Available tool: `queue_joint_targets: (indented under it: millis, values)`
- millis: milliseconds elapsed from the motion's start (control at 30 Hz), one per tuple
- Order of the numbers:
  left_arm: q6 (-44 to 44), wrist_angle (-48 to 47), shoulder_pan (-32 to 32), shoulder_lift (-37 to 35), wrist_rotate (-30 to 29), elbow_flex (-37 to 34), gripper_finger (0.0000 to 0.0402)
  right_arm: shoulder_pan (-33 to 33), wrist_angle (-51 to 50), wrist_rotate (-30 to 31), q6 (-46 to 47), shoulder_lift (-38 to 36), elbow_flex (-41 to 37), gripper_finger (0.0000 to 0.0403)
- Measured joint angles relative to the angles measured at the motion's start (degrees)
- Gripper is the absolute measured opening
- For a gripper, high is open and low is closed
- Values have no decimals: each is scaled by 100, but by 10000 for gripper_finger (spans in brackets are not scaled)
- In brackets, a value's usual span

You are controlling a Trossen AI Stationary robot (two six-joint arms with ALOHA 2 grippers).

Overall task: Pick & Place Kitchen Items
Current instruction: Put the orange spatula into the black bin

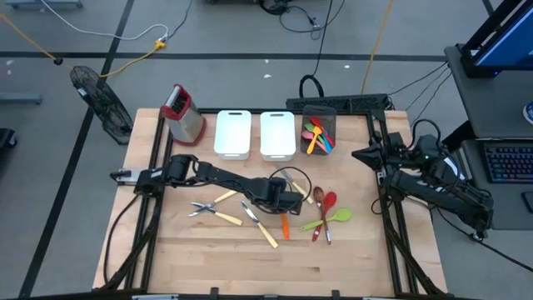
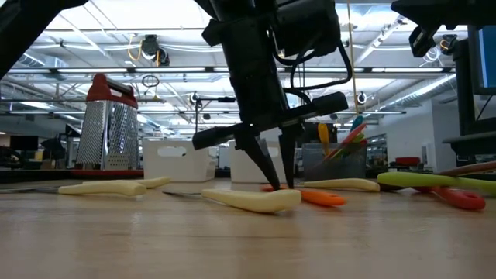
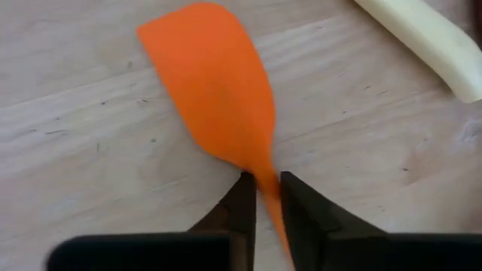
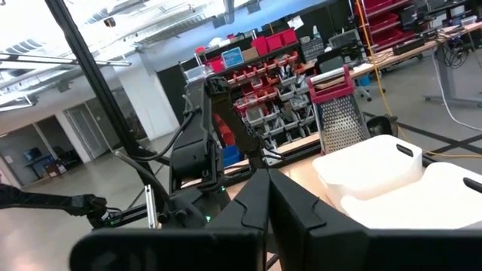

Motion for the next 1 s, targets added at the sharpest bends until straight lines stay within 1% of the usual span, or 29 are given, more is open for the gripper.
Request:
queue_joint_targets:
  millis: [67, 133, 300, 467, 633, 867, 1000]
  values:
    - [-30, -78, -4, 0, -75, 0, 20, 0, -2, 2, 28, 0, 0, 4]
    - [-53, -128, -7, 0, -186, 6, 10, 0, -2, 0, 37, 0, 0, 4]
    - [11, -192, 24, -36, -248, 7, 15, 0, -2, 2, 83, 0, 0, 4]
    - [263, -271, 97, -193, -460, -11, 4, 0, -4, 2, 85, 0, 0, 4]
    - [414, -737, 247, -273, -706, -46, 1, 2, -11, 0, 87, 0, 0, 4]
    - [450, -890, 254, -286, -584, -44, 16, 2, -30, 2, 80, 0, 0, 4]
    - [386, -796, 233, -550, -525, -82, 7, 2, -35, 2, 76, 0, 0, 4]
